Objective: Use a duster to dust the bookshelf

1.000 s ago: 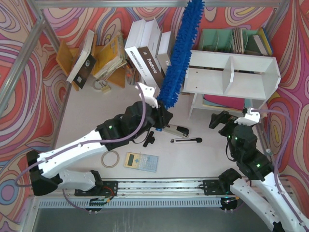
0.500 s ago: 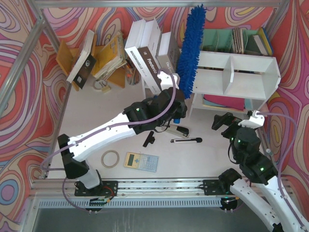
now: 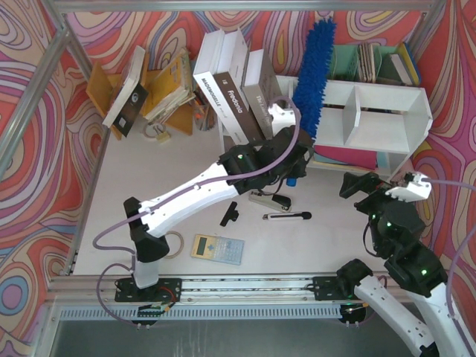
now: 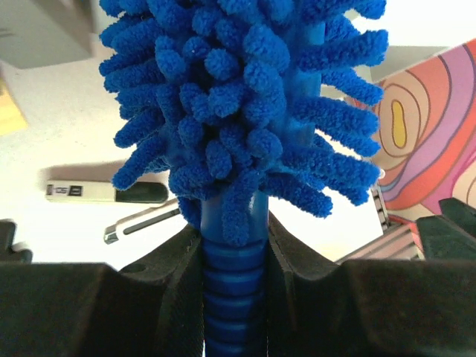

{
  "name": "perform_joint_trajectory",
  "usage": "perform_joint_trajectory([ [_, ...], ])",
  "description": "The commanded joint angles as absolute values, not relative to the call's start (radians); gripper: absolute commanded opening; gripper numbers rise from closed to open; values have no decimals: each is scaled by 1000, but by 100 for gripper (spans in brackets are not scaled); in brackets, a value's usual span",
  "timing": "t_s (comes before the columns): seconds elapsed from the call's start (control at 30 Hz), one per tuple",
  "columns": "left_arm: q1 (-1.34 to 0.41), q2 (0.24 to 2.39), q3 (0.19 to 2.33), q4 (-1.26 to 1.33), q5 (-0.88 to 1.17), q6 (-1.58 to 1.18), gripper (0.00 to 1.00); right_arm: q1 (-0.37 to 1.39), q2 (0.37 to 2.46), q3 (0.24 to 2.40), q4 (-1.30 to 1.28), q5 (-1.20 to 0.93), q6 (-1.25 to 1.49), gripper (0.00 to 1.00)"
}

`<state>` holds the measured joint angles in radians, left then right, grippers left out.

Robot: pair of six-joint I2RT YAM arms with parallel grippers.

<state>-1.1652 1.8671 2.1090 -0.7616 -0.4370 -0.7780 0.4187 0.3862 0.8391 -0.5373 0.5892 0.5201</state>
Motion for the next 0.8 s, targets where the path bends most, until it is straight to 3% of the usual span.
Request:
perform_joint_trajectory([
  [0.0, -1202, 1932, 2205, -784, -377, -730, 0, 419, 363, 909, -571, 643, 498, 99],
  [0.53, -1299, 1992, 2289, -683, -202, -562, 0, 422, 337, 1106, -599, 768, 458, 99],
  [0.77, -1302, 1912, 2198, -644, -323, -522, 0, 422, 344, 1132, -572, 790, 444, 98],
])
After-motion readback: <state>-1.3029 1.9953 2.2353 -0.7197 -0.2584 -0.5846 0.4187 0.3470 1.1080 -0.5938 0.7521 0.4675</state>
